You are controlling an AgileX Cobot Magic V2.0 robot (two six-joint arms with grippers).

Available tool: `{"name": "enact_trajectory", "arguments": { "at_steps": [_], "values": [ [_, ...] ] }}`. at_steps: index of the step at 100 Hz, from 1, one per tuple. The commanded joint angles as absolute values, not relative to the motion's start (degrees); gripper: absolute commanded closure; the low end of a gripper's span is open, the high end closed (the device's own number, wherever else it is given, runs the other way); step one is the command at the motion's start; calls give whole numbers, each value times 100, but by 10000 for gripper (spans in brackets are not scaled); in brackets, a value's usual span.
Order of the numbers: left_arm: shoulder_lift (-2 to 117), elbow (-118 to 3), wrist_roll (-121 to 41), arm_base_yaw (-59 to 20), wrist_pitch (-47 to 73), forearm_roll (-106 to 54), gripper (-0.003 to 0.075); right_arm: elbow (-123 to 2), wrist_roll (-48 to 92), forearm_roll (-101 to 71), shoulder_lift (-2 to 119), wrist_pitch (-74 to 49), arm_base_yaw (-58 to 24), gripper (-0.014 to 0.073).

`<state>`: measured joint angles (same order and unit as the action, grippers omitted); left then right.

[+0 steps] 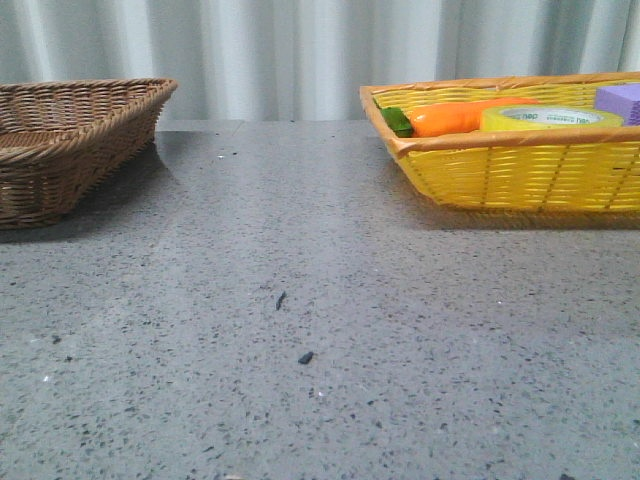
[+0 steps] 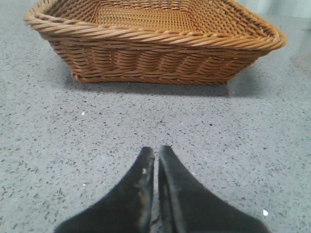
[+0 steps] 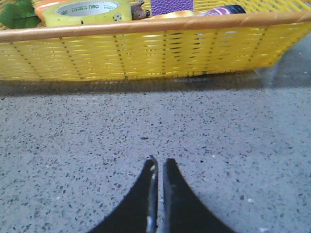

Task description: Transfer tape with both arms

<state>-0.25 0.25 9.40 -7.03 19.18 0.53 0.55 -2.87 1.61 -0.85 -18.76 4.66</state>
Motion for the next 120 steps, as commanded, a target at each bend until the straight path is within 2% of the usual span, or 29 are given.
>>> {"name": "enact_trajectory", "arguments": {
  "at_steps": [1,29,49,70,109,120],
  "values": [
    [-189,67,942,-699,1627,0,741,190,-281,165,-164,-1752,506,655],
    [-189,67,942,-699,1506,-116,741,190,-281,224,-164,-749,506,655],
    [-189,67,942,-699,931,-2408,741,190,-281,-807,-164,318,506,655],
    [-189,67,942,-699,198,-2776,741,190,-281,-1437,-164,129,506,655],
    [-189,67,942,-699,243,-2856,741,190,-281,-1563,-164,297,506,655],
    [-189,28,942,-699,0,-3139,741,-12,-294,-2828,-164,557,506,655]
  ]
}}
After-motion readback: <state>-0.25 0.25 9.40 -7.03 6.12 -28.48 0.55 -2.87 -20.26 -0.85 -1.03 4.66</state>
